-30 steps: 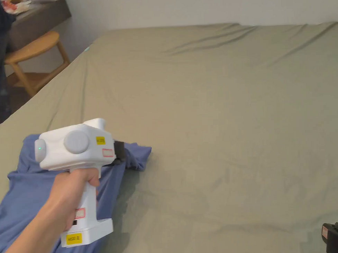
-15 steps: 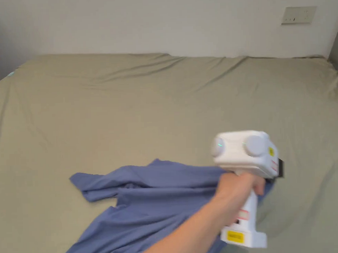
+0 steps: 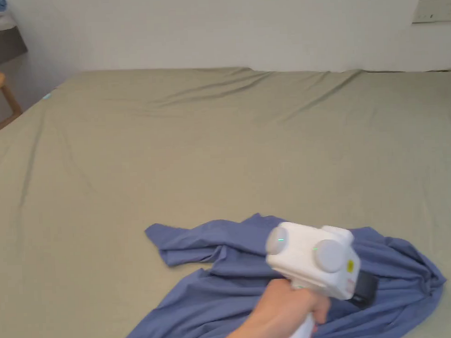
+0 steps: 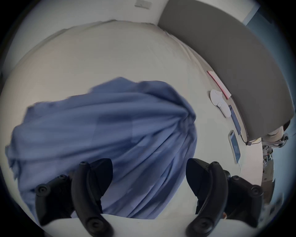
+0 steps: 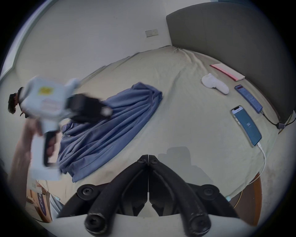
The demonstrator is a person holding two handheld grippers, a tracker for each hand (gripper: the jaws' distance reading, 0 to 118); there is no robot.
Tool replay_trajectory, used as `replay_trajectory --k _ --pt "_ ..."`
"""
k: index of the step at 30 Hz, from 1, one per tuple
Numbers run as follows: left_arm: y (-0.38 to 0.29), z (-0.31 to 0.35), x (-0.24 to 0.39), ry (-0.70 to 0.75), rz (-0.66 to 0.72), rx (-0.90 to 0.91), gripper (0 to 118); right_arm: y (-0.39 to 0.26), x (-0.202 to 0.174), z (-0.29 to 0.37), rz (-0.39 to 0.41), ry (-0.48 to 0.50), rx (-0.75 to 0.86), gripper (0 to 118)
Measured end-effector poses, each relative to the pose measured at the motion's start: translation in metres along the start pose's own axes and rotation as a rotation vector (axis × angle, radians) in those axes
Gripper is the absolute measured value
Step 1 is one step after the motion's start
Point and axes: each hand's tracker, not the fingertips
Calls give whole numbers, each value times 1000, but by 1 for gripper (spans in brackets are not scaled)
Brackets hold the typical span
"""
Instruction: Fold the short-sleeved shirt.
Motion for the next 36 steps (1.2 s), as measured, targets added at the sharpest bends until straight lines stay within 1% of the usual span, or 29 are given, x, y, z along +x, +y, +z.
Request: replay_trajectory --k 1,2,3,4,6,8,9,10,11,12,14,16,17,18,19,20,22,25,27,28,29,30,31,32,33,36 --pt "-22 32 -18 22 6 50 56 -3 -2 -4 3 19 -8 0" --pt "-48 64 -41 49 31 87 6 -7 -10 -5 15 41 -17 0" --pt "-62 82 -56 88 49 74 0 -9 -15 -5 24 50 -15 0" --pt "-79 97 -80 173 72 58 0 -12 -23 -7 39 56 -22 0" --pt "-117 125 -119 312 69 11 0 -13 -42 -7 74 85 -38 0" --pt "-153 143 -155 399 169 12 0 -16 -57 -8 102 94 -40 0" --pt "-165 151 -172 415 223 -3 0 -16 -62 -10 111 101 -41 0" --pt "-172 156 -185 393 308 0 0 -17 -70 -12 119 108 -52 0" --pt "-181 165 -190 346 321 44 0 -18 -76 -12 123 116 -58 0" --pt "-187 170 -198 348 337 53 0 -20 -82 -12 128 122 -59 0" --pt "-185 163 -205 342 309 14 0 -21 -93 -15 165 139 -66 0" --pt "-186 153 -207 342 304 7 0 -21 -102 -18 178 124 -68 0" --pt "-184 148 -211 346 315 0 28 -21 -105 -19 186 132 -70 0" --pt "-182 144 -215 361 332 -11 75 -20 -107 -19 185 136 -71 0" --pt "-180 137 -218 360 364 -17 104 -19 -109 -19 179 133 -72 0" --pt "-179 129 -222 359 379 -67 101 -18 -110 -20 177 137 -75 0" --pt "-178 122 -222 351 355 -31 100 -17 -112 -22 183 141 -84 0" --pt "-178 100 -219 385 323 -81 100 -13 -118 -28 220 134 -93 0" --pt "-179 88 -216 401 314 -128 99 -8 -123 -33 231 136 -96 0" --pt "-183 89 -211 400 313 -114 88 -4 -126 -36 237 141 -99 0" --pt "-186 91 -206 393 302 -104 63 -1 -130 -39 247 145 -100 0" --pt "-187 98 -199 395 280 -80 43 3 -135 -43 258 148 -100 0" --pt "-186 106 -195 390 254 -46 0 11 -143 -49 282 161 -105 0" --pt "-188 111 -191 378 274 8 0 20 -153 -57 314 174 -109 0" --pt "-189 112 -188 380 280 -25 0 27 -163 -62 339 172 -111 0" --pt "-189 118 -186 341 285 -13 0 56 -205 -96 444 199 -107 0"
